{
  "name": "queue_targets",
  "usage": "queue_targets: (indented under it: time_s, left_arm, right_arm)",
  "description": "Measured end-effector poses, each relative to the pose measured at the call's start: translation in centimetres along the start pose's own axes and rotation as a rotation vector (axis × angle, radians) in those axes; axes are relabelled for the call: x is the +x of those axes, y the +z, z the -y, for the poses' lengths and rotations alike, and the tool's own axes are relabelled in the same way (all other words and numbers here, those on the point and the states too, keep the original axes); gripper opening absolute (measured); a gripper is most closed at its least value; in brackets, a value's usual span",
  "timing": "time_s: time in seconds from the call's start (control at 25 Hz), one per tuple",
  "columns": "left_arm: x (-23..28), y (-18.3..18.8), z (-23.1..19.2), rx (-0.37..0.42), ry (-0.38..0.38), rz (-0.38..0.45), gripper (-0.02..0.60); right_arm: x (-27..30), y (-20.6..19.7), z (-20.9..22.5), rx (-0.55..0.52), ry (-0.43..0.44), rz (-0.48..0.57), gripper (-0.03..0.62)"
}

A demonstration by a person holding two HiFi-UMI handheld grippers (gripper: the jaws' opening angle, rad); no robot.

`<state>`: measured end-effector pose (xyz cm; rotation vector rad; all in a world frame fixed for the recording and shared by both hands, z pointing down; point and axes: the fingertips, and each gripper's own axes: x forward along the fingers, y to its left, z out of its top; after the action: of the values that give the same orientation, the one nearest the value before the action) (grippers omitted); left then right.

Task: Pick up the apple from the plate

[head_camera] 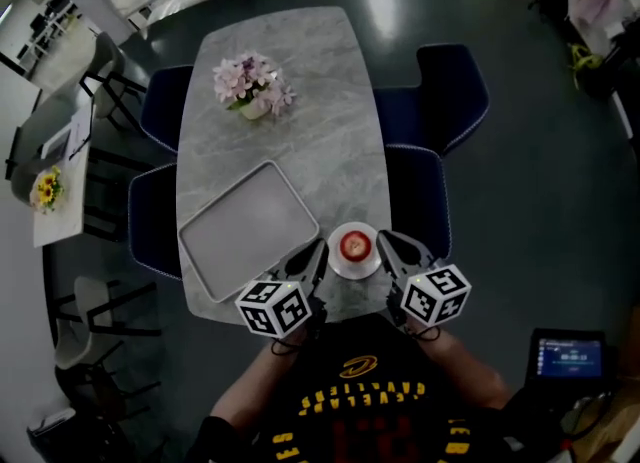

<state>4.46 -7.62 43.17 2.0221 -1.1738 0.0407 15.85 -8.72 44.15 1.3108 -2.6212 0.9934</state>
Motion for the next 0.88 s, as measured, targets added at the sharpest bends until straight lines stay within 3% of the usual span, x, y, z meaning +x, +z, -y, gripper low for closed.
queue_targets:
  time_s: [0.28,0.52,0.72,0.88]
  left_arm:
    - [-3.4,7.7,8.3,0.188,-0.114,0.183,0.000]
    - [-6.0,12.5,13.4,0.373,-0.147,0.320,0.000]
    - [-7.2,12.7,15.6,0.463,-0.166,0.381,0.000]
    - [-7.5,12.2,15.7,0.478,-0.137,0.394,0.000]
  right_arm:
    - [-1.7,8.4,-5.9,-0.121,0.077,0.170,0.006]
    - [-2.8,13.3,-10.6,-0.241,0.153,0.280,0.006]
    - [-4.4,15.3,-13.4,-0.391,0.160,0.368,0.006]
    - [-5.3,15.5,-14.2,-0.473,0.156,0.414,0.006]
